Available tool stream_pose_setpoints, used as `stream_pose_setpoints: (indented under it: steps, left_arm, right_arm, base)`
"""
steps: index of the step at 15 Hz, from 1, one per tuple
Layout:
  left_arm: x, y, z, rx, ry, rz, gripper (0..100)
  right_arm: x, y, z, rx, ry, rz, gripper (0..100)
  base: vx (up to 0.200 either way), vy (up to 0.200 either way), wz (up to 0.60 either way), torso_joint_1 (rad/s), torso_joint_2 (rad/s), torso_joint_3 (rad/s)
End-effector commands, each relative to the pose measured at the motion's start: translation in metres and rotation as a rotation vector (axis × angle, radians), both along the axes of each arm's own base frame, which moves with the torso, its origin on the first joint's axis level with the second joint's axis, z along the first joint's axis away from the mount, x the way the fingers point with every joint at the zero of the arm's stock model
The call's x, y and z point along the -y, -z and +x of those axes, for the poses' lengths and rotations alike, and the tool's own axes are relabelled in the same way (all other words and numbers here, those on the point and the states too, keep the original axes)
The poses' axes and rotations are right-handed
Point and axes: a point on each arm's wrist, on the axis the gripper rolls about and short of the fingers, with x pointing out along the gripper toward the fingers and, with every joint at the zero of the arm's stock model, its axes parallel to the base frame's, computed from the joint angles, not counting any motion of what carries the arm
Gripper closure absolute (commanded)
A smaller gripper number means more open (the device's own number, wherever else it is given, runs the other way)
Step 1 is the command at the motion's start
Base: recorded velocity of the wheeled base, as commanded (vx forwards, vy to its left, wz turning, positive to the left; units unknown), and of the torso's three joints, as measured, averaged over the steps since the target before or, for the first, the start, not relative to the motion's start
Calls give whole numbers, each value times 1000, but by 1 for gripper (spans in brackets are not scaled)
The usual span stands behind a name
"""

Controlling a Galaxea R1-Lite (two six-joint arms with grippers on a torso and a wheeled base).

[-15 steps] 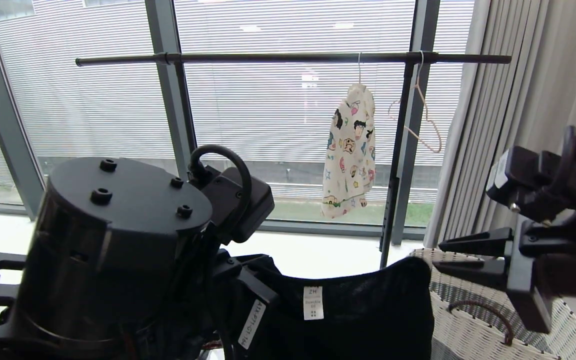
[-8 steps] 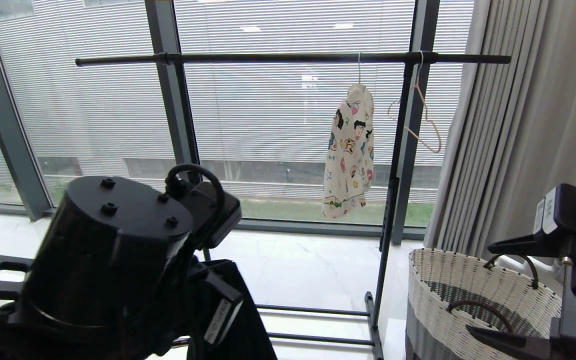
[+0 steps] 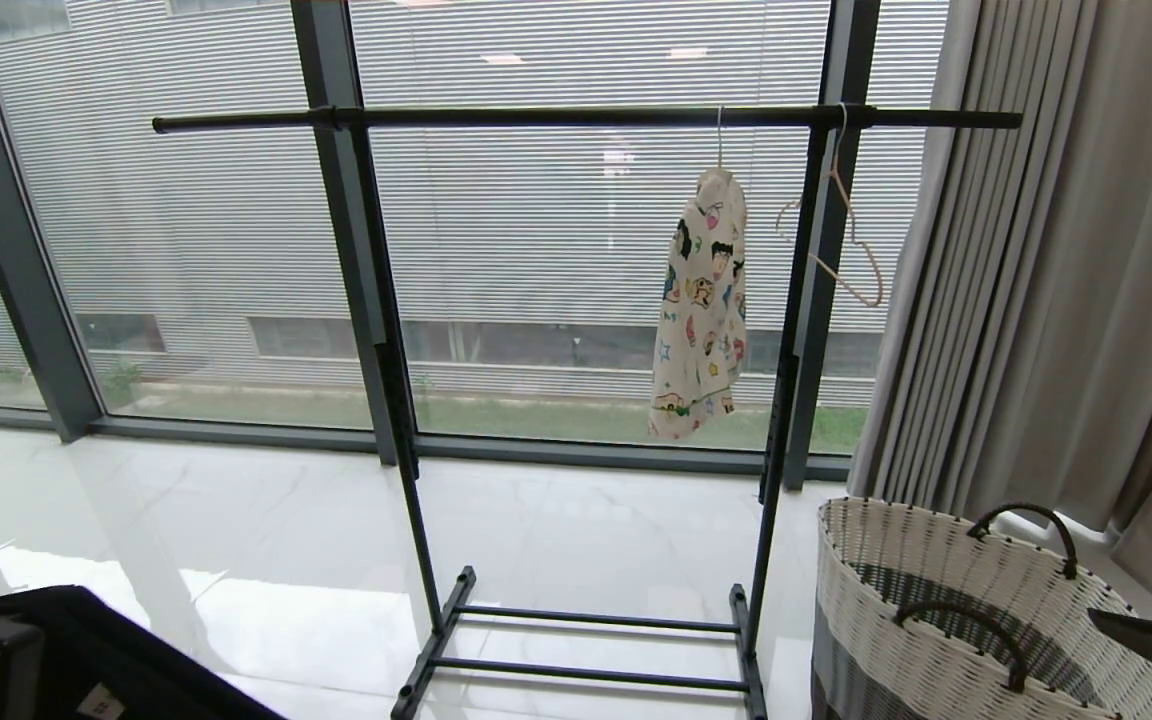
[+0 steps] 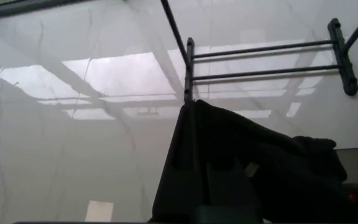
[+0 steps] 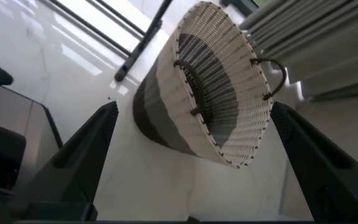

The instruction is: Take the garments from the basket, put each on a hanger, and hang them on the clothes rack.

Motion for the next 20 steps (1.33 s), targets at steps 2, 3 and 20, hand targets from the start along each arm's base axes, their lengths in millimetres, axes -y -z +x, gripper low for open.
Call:
stream_pose_setpoints:
  steps: [2,3,20]
  left_arm:
    - [-18,10,-37,96,-92,-38,100]
    - [-17,8,-34,112,-92,-42,100]
    - [-16,11,-17,128,-63,70,100]
  right_arm:
    - [11,17,-2,80,62,-7,0]
    - [11,20,-2,85,59,-13,0]
    - [5,18,18,132,104,84,0]
  base:
    - [0,0,0,0,0,0]
    - [0,0,0,0,0,0]
    - [0,0,0,149,-375,-231]
